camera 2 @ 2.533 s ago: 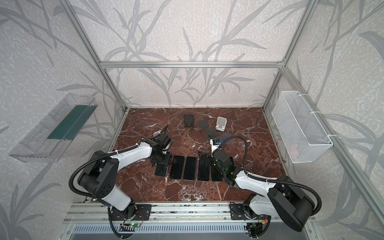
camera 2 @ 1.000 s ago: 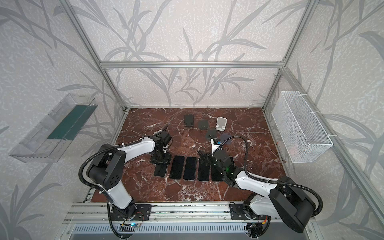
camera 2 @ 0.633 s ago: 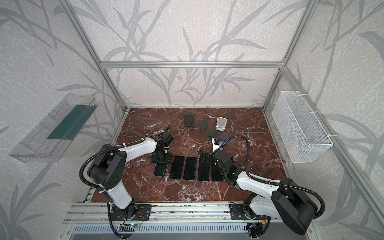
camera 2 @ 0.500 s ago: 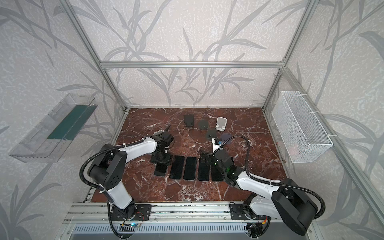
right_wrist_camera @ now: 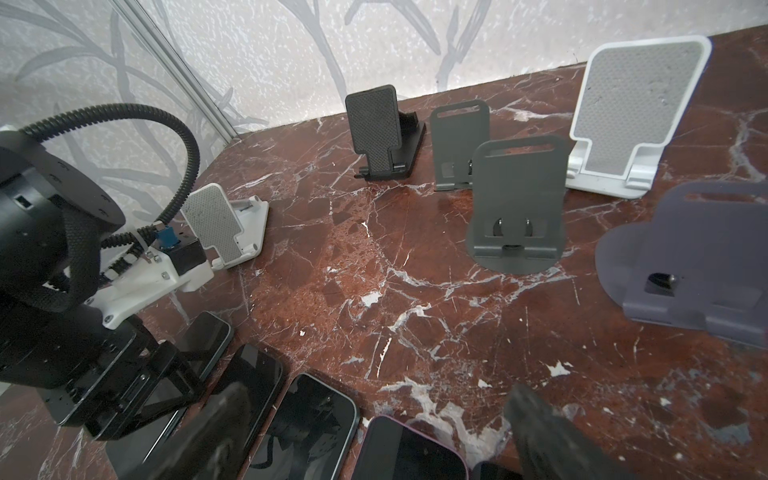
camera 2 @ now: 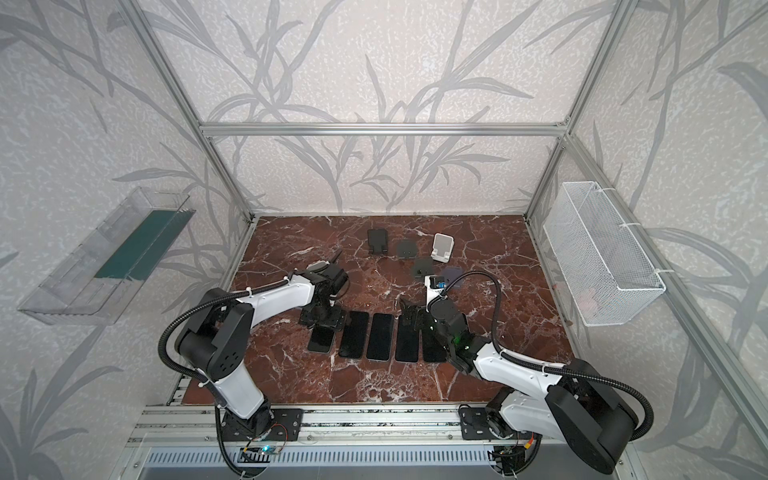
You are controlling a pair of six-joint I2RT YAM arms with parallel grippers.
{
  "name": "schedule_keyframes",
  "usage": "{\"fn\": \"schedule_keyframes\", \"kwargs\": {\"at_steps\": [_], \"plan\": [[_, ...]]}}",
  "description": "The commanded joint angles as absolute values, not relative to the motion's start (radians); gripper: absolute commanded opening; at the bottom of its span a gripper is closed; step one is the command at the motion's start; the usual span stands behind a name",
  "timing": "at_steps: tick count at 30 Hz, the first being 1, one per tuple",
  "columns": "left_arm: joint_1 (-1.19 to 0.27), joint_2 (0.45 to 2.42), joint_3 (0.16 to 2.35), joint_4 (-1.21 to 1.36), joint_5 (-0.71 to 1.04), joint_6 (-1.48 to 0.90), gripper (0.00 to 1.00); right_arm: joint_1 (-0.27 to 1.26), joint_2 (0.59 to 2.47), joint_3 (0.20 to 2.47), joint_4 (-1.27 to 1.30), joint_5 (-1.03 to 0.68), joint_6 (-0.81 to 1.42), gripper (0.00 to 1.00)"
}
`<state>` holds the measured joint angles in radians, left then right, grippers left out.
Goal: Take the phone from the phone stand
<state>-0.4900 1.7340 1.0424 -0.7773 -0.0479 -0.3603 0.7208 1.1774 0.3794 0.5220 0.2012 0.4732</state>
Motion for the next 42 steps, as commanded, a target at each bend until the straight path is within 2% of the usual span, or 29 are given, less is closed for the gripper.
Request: {"fn": "schedule_keyframes", "kwargs": {"at_steps": [1,9,15,16,17,18,23,27,30,34,38,42], "plan": [[-0.494,1.651,1.031,-0.754,-0.039,-0.360,0.86,0.723,1.167,0.374,0.521,0.216,0.462,0.96],[-0.494,1.486,1.084,-0.782,0.046,-0.314,0.86,0.723,1.178,0.377,0.525,0.216,0.460,0.96],[-0.494,1.322,1.142,-0.794,0.030,-0.273,0.86,0.723,1.176,0.377,0.525,0.217,0.462,0.96],[-0.494,1.281,1.142,-0.772,-0.006,-0.290,0.86,0.723,1.178,0.376,0.525,0.219,0.463,0.96],[-0.495,1.236,1.134,-0.740,-0.059,-0.315,0.95,0.723,1.178,0.376,0.526,0.221,0.464,0.96],[-0.494,1.178,1.116,-0.694,-0.095,-0.322,0.99,0.723,1.178,0.376,0.526,0.219,0.466,0.96],[-0.495,0.884,0.839,-0.254,-0.237,-0.309,0.99,0.723,1.173,0.373,0.527,0.223,0.470,0.96],[-0.496,0.758,0.684,-0.039,-0.479,-0.205,0.99,0.722,1.172,0.373,0.528,0.221,0.472,0.96],[-0.495,0.744,0.643,-0.003,-0.715,-0.173,0.99,0.723,1.174,0.371,0.529,0.224,0.476,0.96],[-0.484,0.758,0.538,0.186,-0.960,-0.091,0.99,0.722,1.178,0.372,0.531,0.222,0.485,0.96],[-0.418,0.818,0.409,0.447,-0.976,0.003,0.99,0.723,1.178,0.370,0.531,0.229,0.488,0.96],[-0.368,0.977,0.327,0.662,-0.926,0.003,0.99,0.723,1.181,0.370,0.532,0.229,0.488,0.96]]}}
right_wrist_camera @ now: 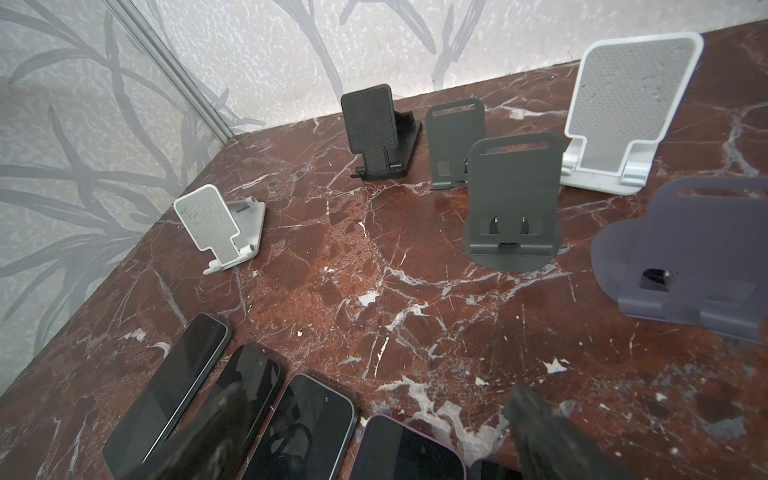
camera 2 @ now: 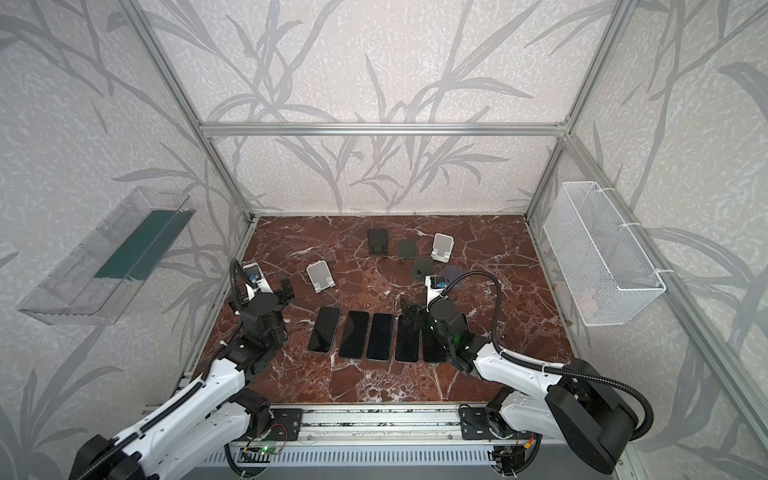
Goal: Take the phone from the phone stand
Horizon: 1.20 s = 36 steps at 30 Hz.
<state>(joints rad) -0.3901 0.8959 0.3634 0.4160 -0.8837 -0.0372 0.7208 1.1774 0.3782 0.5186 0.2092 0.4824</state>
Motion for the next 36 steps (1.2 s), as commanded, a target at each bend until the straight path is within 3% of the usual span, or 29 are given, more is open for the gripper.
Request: {"fn": "schedule_keyframes", "kwargs": {"at_steps": [1,4,9,11,16,20,22,26,36], "plan": [[-0.360,1.026,0.313,0.721,-0.958,-0.010,0.99,0.723,1.184,0.371,0.532,0.231,0.488,0.96],[-0.330,1.209,0.278,0.952,-1.025,0.038,0.99,0.723,1.181,0.370,0.530,0.232,0.490,0.96],[-0.309,1.607,0.258,1.419,-0.980,0.158,0.99,0.723,1.176,0.369,0.530,0.241,0.490,0.96],[-0.301,1.677,0.316,1.412,-0.939,0.214,0.99,0.721,1.184,0.371,0.530,0.240,0.488,0.96],[-0.257,1.630,0.298,1.333,-0.789,0.169,0.99,0.721,1.194,0.373,0.532,0.240,0.491,0.96],[-0.095,1.570,0.212,1.266,-0.388,0.002,0.99,0.721,1.206,0.374,0.538,0.233,0.497,0.96],[-0.048,1.624,0.231,1.314,-0.292,-0.001,0.99,0.721,1.214,0.377,0.540,0.222,0.503,0.96],[0.003,1.553,0.396,0.887,-0.199,-0.047,0.99,0.721,1.218,0.379,0.540,0.210,0.512,0.96],[0.006,1.565,0.362,0.965,-0.138,-0.015,0.99,0.721,1.268,0.394,0.551,0.206,0.501,0.96]]}}
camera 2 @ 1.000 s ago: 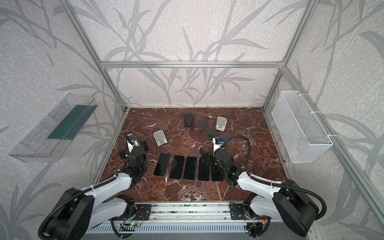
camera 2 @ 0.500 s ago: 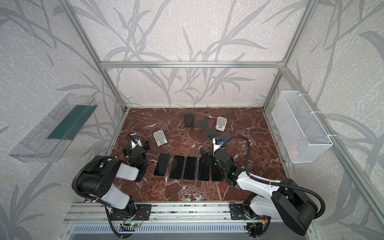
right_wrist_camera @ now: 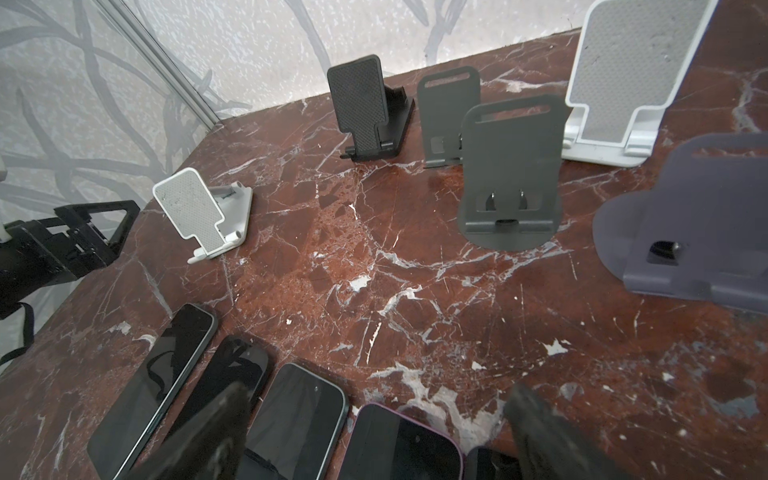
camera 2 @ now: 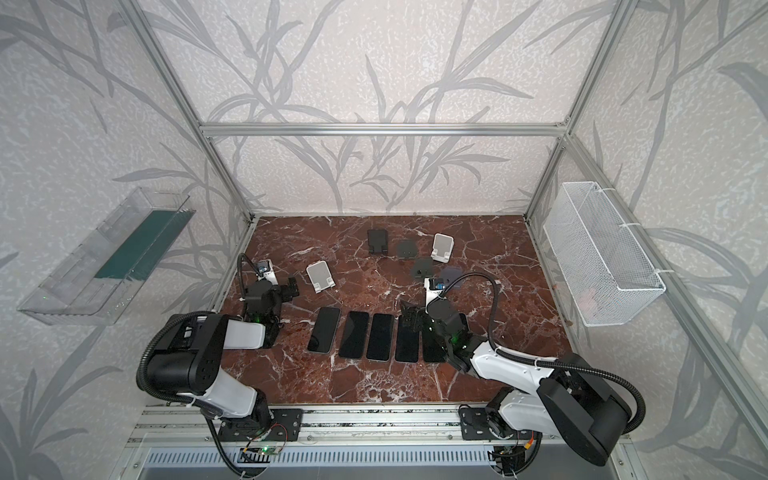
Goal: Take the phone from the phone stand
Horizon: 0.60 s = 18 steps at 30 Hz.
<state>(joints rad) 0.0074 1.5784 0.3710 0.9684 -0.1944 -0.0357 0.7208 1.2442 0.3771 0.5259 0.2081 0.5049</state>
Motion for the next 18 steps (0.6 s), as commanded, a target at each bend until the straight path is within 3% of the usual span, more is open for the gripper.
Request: {"fn": "schedule_keyframes", "kwargs": {"at_steps": [1,11,14,18], "plan": [[0.005,1.568,0.356,0.988,-0.133,-0.007,0.99,0.721,1.276,0.400,0.550,0.205,0.484,0.96],[-0.001,1.570,0.347,1.006,-0.121,0.002,0.99,0.716,1.228,0.505,0.393,0.305,0.281,0.98],[0.000,1.574,0.359,0.990,-0.137,-0.005,0.99,0.716,1.160,0.571,0.270,0.367,0.217,0.98],[0.000,1.574,0.362,0.983,-0.137,-0.007,0.99,0.716,1.106,0.556,0.286,0.487,0.238,0.99]]}}
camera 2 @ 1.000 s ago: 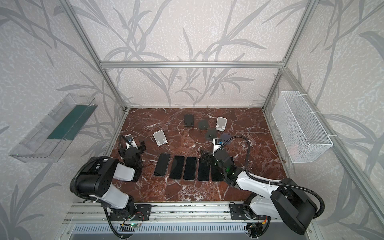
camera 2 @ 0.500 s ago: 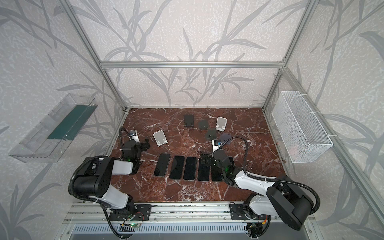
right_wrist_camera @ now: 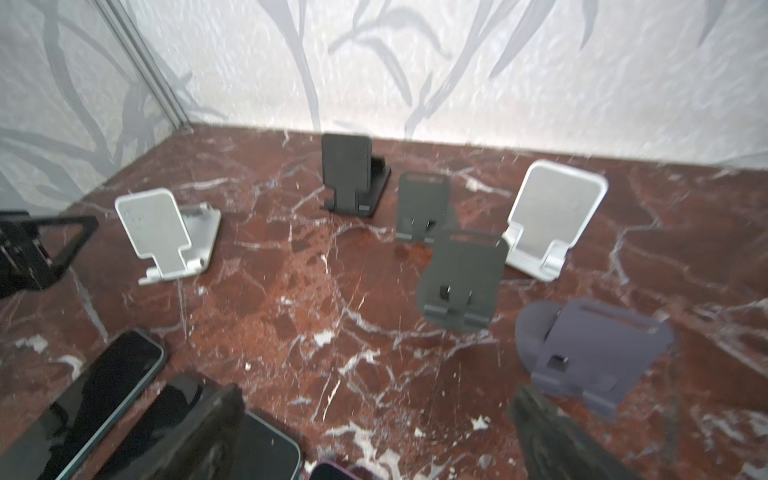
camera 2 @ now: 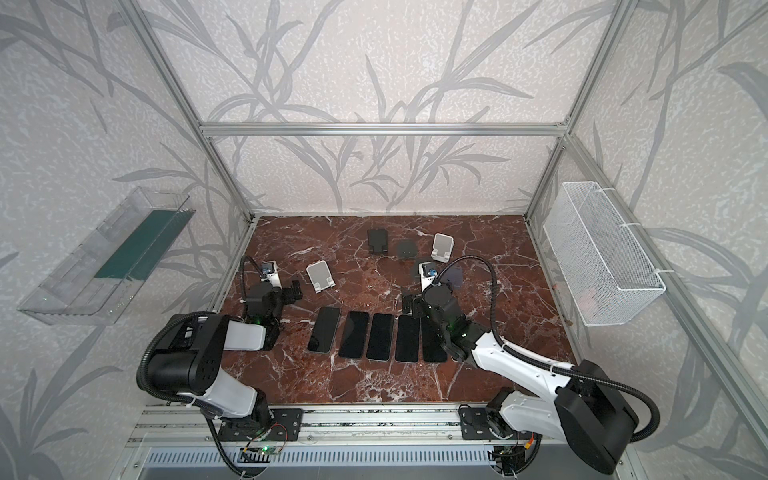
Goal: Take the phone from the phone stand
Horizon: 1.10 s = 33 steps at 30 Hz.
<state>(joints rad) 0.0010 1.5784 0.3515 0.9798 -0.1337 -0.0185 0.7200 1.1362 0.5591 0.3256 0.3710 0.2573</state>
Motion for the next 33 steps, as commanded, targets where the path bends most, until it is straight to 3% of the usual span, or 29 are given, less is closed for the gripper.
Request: {"fn": "schedule_keyframes", "kwargs": {"at_steps": [1,5,8,14,21,27,29,33], "plan": [[0.004,1.571,0.368,0.972,-0.132,-0.012,0.99,0.716,1.112,0.533,0.339,0.517,0.221,0.99],[0.004,1.574,0.365,0.978,-0.133,-0.009,0.99,0.716,1.090,0.455,0.438,0.464,0.097,0.99],[0.003,1.573,0.364,0.979,-0.135,-0.009,0.99,0.697,1.037,0.421,0.471,0.567,0.085,0.99],[0.004,1.573,0.367,0.975,-0.131,-0.010,0.99,0.461,1.039,0.381,0.621,0.378,-0.035,0.99],[0.004,1.573,0.367,0.974,-0.130,-0.009,0.99,0.298,1.126,0.403,0.620,0.354,-0.170,0.99],[0.004,1.573,0.365,0.977,-0.134,-0.009,0.99,0.210,1.176,0.369,0.648,0.346,-0.121,0.99],[0.005,1.572,0.364,0.979,-0.134,-0.009,0.99,0.196,1.234,0.332,0.723,0.345,-0.104,0.99],[0.002,1.573,0.362,0.981,-0.136,-0.008,0.99,0.183,1.413,0.229,1.113,0.336,-0.069,0.99]]}}
